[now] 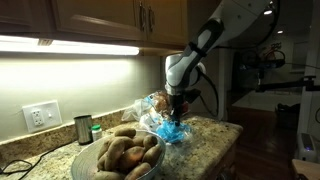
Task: Pick the potato from the plastic bag and put it in the glass bowl
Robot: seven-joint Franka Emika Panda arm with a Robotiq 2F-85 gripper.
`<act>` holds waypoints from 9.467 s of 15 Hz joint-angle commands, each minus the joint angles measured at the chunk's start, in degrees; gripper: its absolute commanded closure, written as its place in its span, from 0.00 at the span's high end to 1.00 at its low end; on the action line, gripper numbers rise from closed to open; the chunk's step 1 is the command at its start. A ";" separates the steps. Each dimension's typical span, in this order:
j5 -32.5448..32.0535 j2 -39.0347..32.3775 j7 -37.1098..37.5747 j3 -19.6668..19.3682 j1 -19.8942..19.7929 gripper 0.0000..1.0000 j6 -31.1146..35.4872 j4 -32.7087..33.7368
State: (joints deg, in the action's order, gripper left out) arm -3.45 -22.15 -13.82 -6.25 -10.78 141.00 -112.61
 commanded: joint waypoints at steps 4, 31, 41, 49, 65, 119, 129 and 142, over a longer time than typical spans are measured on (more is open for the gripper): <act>1.62 -0.75 -1.79 0.95 -1.22 0.07 -1.23 0.54; 4.72 -4.55 -8.32 4.03 -1.82 0.07 -3.19 5.32; 4.72 -5.51 -9.36 4.75 -1.72 0.07 -5.25 7.45; 4.95 -5.78 -9.57 4.96 -1.75 0.07 -6.31 8.14; 5.07 -6.14 -9.70 5.14 -1.85 0.69 -8.15 8.82; 4.26 -11.31 -9.73 4.98 -2.89 1.00 -10.49 14.07; 3.57 -11.19 -8.96 4.61 -2.57 0.46 -10.61 14.53; -1.41 -5.82 -3.00 1.16 -0.24 0.33 -9.11 10.43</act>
State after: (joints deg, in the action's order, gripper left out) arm -2.36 -32.44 -20.07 -3.28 -12.37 132.19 -98.65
